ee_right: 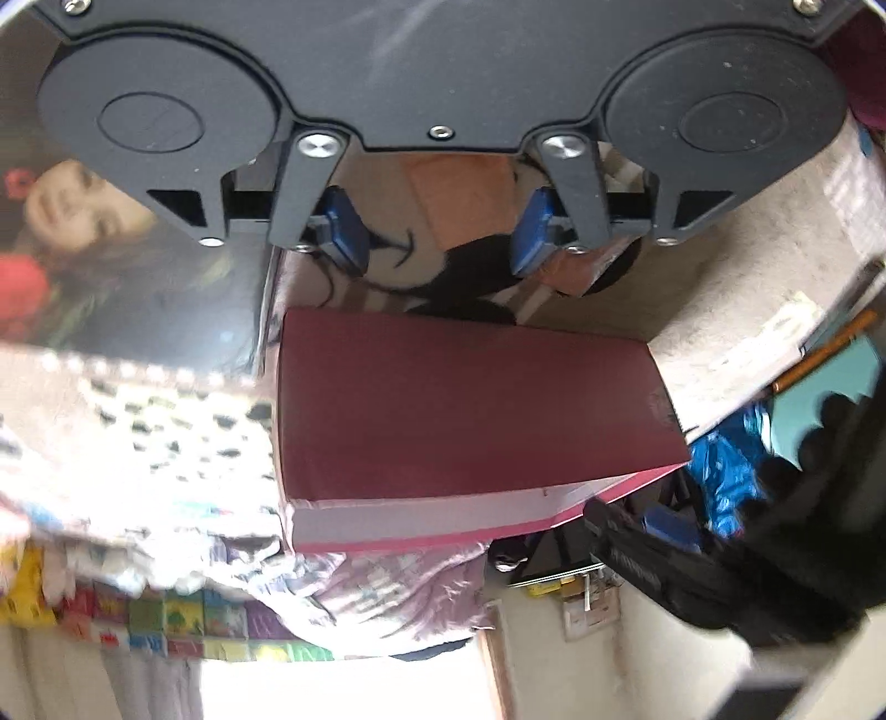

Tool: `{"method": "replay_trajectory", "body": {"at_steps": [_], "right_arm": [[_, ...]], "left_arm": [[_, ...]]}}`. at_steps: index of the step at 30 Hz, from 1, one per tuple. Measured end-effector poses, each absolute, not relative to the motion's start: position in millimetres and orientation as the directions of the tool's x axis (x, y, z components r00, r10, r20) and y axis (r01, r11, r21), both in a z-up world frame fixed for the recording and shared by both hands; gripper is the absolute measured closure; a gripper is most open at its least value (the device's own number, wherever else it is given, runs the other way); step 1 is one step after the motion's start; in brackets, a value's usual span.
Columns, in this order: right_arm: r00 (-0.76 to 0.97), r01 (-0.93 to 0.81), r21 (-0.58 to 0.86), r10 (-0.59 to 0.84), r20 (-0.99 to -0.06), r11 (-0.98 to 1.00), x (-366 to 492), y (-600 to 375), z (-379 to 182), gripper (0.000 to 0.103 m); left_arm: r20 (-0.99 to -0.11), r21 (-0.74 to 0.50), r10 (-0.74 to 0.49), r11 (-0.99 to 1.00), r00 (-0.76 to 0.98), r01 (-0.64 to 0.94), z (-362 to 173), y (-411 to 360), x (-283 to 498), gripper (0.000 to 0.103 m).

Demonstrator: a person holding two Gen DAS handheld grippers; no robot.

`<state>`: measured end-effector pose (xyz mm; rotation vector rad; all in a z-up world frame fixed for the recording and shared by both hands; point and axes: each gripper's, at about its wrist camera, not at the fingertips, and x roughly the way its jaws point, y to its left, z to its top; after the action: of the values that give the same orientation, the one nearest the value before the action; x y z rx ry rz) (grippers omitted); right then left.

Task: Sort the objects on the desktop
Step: 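Lower the red bag into the shoebox and open the left tool while the right tool holds the orange bag, then grasp the brown clay bag with the left tool while the right tool holds the orange bag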

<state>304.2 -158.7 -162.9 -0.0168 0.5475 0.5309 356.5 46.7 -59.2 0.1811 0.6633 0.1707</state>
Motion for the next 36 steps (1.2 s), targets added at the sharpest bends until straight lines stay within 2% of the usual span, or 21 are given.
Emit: {"method": "replay_trajectory", "body": {"at_steps": [4,11,19,21,22,30,33,34,36], "right_arm": [[0.722,-0.553,-0.026,0.464,-0.514,0.832,295,-140,-164,0.033],[0.693,-0.599,-0.146,0.418,-0.588,0.787,288,-121,-176,0.034],[0.672,-0.592,-0.095,0.425,-0.607,0.801,297,-129,-181,0.035],[0.657,-0.600,-0.076,0.436,-0.615,0.797,298,-129,-182,0.048],[0.648,-0.607,-0.068,0.444,-0.619,0.792,298,-129,-180,0.062],[0.642,-0.569,-0.019,0.430,-0.635,0.822,304,-139,-178,0.062],[0.654,-0.570,-0.049,0.416,-0.632,0.820,302,-135,-180,0.056],[0.661,-0.570,-0.064,0.411,-0.628,0.819,301,-133,-180,0.052],[0.673,-0.567,-0.089,0.398,-0.624,0.819,301,-132,-182,0.047]], "left_arm": [[-0.611,0.097,0.127,0.992,0.782,-0.085,-64,47,312,0.050],[-0.702,0.009,0.095,0.992,0.706,-0.124,-115,63,270,0.050],[-0.719,-0.031,0.032,0.997,0.694,-0.078,-145,65,271,0.050],[-0.713,-0.019,0.021,0.999,0.701,-0.050,-149,57,274,0.050],[-0.711,-0.011,0.017,0.999,0.703,-0.036,-150,52,276,0.050],[-0.711,0.059,0.011,0.997,0.703,0.044,-169,18,294,0.050],[-0.710,0.104,0.023,0.992,0.704,0.072,-178,9,301,0.050],[-0.707,0.122,0.032,0.989,0.706,0.078,-180,6,302,0.050],[-0.710,0.141,0.048,0.987,0.703,0.075,-183,6,305,0.061]]}}
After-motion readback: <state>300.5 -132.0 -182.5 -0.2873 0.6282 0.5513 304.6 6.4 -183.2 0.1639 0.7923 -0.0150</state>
